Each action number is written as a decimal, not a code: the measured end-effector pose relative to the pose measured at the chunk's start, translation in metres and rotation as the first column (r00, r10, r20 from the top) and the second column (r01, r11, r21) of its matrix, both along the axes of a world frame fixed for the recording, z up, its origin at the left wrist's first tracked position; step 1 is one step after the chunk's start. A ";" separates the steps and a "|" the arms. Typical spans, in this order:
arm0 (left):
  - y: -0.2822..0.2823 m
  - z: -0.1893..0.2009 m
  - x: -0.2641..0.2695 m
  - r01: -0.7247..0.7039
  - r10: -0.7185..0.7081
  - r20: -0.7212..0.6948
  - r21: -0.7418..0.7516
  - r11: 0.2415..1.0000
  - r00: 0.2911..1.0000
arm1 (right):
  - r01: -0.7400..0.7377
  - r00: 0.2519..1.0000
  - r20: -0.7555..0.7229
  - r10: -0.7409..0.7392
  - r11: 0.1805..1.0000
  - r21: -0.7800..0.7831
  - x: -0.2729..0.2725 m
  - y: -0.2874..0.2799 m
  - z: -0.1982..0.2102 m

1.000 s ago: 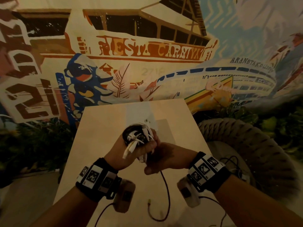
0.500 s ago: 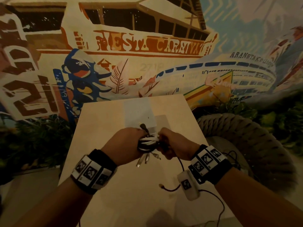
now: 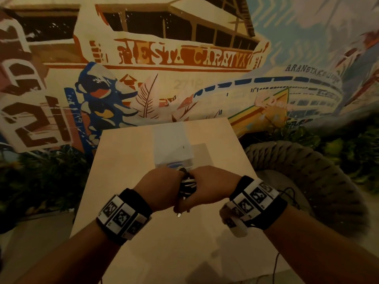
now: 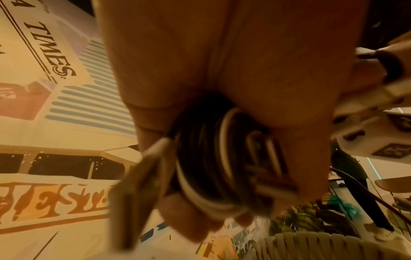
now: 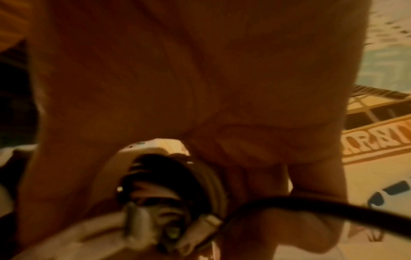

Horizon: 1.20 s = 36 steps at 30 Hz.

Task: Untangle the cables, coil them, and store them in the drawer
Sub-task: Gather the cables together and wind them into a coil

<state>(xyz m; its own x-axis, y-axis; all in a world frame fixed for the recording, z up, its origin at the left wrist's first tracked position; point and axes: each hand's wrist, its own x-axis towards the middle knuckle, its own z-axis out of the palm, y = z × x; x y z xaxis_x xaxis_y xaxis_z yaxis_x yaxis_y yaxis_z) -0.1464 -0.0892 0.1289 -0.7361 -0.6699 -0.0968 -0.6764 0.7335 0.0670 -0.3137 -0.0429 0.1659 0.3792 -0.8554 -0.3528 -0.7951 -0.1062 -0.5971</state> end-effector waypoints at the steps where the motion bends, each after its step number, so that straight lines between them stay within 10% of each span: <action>1: 0.000 -0.001 -0.002 -0.005 0.005 0.001 0.003 1.000 1.000 | -0.002 0.999 -0.038 0.001 1.000 -0.021 0.005 -0.001 -0.002; 6: -0.005 -0.002 -0.002 -0.075 0.078 -0.030 0.082 0.994 0.997 | -0.003 0.957 -0.291 0.005 1.000 0.008 0.024 -0.014 -0.008; 16: 0.009 -0.001 0.002 -0.309 0.345 -0.080 0.295 0.904 0.935 | 0.066 0.996 -0.061 -0.059 0.991 0.116 0.016 -0.017 -0.025; 27: 0.001 -0.002 0.003 -0.194 0.191 -0.074 -0.028 0.981 0.979 | 0.096 0.992 -0.081 -0.100 0.994 -0.051 0.016 -0.018 -0.021; 32: -0.001 -0.008 0.003 -0.106 0.149 -0.094 0.358 0.928 0.984 | 0.101 0.989 -0.100 -0.106 0.994 -0.049 0.006 -0.014 -0.019; 36: -0.004 -0.020 -0.001 -0.112 0.140 -0.105 0.240 0.964 0.985 | 0.104 0.993 -0.065 -0.099 0.992 0.067 0.002 -0.015 -0.025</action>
<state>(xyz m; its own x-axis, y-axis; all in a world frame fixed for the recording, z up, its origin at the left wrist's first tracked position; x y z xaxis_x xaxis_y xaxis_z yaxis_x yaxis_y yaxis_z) -0.1471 -0.0936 0.1089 -0.6628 -0.7277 -0.1767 -0.7389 0.5974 0.3116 -0.3121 -0.0580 0.1413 0.2676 -0.8605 -0.4334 -0.8348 0.0176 -0.5502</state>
